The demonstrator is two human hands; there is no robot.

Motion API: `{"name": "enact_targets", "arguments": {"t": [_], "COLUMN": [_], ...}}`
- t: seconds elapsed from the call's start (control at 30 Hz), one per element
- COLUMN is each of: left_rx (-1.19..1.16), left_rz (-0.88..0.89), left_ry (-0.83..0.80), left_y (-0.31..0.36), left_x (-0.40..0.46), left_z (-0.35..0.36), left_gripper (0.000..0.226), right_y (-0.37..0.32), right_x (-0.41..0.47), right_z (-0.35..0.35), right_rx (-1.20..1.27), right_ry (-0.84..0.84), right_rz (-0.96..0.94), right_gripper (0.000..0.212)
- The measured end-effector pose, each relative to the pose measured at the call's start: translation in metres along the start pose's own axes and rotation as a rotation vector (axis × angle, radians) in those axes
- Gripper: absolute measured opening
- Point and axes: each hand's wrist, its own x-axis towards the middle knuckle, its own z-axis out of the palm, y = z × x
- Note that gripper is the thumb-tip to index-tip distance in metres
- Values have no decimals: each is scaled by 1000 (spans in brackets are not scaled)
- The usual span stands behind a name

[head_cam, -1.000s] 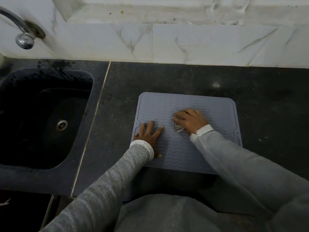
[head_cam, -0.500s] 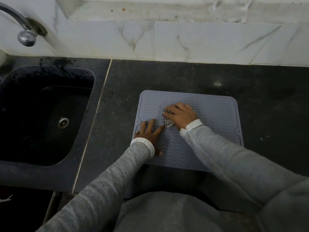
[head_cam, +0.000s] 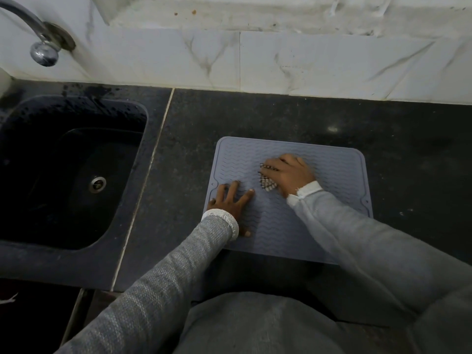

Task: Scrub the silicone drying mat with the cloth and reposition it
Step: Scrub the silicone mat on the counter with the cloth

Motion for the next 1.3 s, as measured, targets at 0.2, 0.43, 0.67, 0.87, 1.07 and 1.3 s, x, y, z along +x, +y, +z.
{"name": "enact_targets", "arguments": {"t": [0.2, 0.43, 0.67, 0.87, 1.07, 1.3], "left_rx": [3, -2, 31, -7, -14, -174], "left_rz": [-2, 9, -9, 10, 28, 91], "left_ry": [-16, 6, -24, 14, 6, 118], "left_y": [0, -2, -1, -5, -5, -23], "left_x": [2, 1, 5, 6, 8, 1], "left_z": [0, 0, 2, 8, 8, 5], "left_gripper": [112, 112, 112, 115, 115, 111], "right_y": [-12, 21, -29, 9, 15, 12], "right_x": [-6, -33, 13, -34, -44, -45], "right_z": [15, -3, -3, 17, 12, 7], "right_rx": [-157, -206, -112, -169, -187, -167], "right_ry": [-163, -167, -94, -158, -210, -155], "right_rz": [-70, -67, -76, -24, 44, 55], "right_gripper": [57, 47, 46, 49, 47, 48]}}
